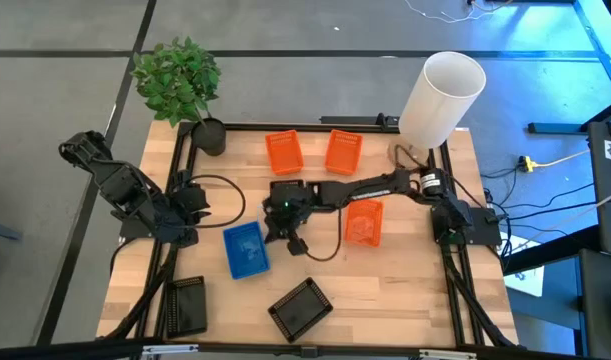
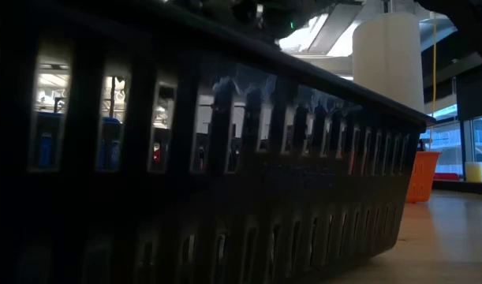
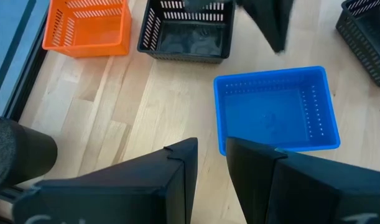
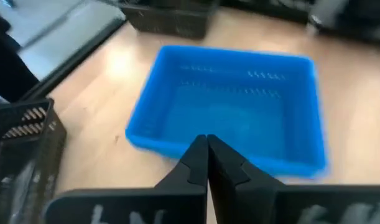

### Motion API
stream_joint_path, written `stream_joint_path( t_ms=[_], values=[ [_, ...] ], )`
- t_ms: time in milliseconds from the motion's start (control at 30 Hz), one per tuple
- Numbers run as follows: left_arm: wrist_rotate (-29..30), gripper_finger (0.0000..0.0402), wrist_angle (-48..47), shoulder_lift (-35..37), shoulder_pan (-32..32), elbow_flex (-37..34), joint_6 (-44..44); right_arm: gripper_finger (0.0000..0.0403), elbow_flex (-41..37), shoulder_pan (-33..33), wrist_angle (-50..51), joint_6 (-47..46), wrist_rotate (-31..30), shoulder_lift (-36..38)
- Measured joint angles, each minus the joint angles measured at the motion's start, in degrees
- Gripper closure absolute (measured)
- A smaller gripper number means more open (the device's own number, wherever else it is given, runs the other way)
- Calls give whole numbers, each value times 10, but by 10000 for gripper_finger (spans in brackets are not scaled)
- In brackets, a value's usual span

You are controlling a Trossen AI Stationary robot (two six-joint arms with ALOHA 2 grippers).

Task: Stack baskets by color
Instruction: Stack the bottom right black bin on top of the top right black bin

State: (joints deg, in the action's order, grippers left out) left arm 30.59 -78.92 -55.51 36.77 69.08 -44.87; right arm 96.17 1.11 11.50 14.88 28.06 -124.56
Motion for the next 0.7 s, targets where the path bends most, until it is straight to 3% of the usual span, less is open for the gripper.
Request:
stream_joint_path(
  t_ms=[233,333,500,700],
  values=[
    [0,325,-1,0,0,0,4,403,112,9,261,2,-90,28],
    [0,325,-1,0,0,0,13,403,161,13,364,1,-101,28],
    [0,325,-3,0,0,0,49,391,197,23,438,-41,-103,25],
    [0,325,-3,0,0,0,65,340,214,25,471,-101,-98,25]
  ],
)
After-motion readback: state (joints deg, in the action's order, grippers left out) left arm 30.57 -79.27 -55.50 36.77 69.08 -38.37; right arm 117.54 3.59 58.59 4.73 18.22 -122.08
